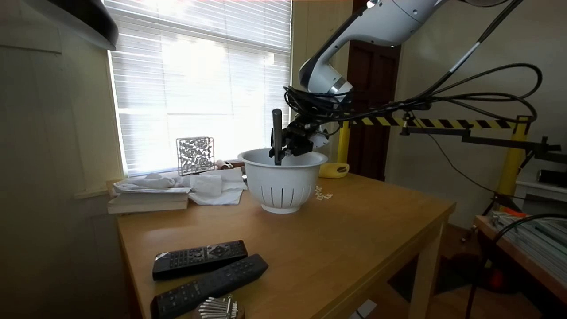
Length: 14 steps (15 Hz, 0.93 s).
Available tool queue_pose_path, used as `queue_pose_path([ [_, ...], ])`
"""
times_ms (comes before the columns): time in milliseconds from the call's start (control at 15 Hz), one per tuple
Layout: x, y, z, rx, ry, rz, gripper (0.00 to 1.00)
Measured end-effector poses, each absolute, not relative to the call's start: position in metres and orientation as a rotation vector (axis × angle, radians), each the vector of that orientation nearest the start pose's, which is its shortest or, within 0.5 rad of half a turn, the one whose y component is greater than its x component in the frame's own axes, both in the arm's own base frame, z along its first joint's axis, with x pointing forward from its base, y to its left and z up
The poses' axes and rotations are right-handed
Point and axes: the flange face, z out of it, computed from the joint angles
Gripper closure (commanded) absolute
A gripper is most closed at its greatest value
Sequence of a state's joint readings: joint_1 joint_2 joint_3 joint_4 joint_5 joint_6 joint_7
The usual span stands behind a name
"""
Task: Use the spatula to stir in the white bowl
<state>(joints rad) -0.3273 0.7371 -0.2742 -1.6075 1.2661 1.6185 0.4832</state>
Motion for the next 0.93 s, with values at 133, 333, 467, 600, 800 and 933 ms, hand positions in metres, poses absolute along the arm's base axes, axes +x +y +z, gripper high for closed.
queue_pose_path([
  [133,0.603,-0.265,0.208,-1.428,1.452,0.557,0.94],
  [333,0.602,-0.263,0.203,-1.428,1.399,0.532,0.94],
  [467,0.6,-0.262,0.203,-1.418,1.377,0.551,0.94],
  [600,0.596,-0.259,0.202,-1.4,1.346,0.597,0.94],
  [800,0.589,-0.253,0.201,-1.357,1.311,0.698,0.94],
  [933,0.586,-0.252,0.201,-1.339,1.317,0.746,0.94],
])
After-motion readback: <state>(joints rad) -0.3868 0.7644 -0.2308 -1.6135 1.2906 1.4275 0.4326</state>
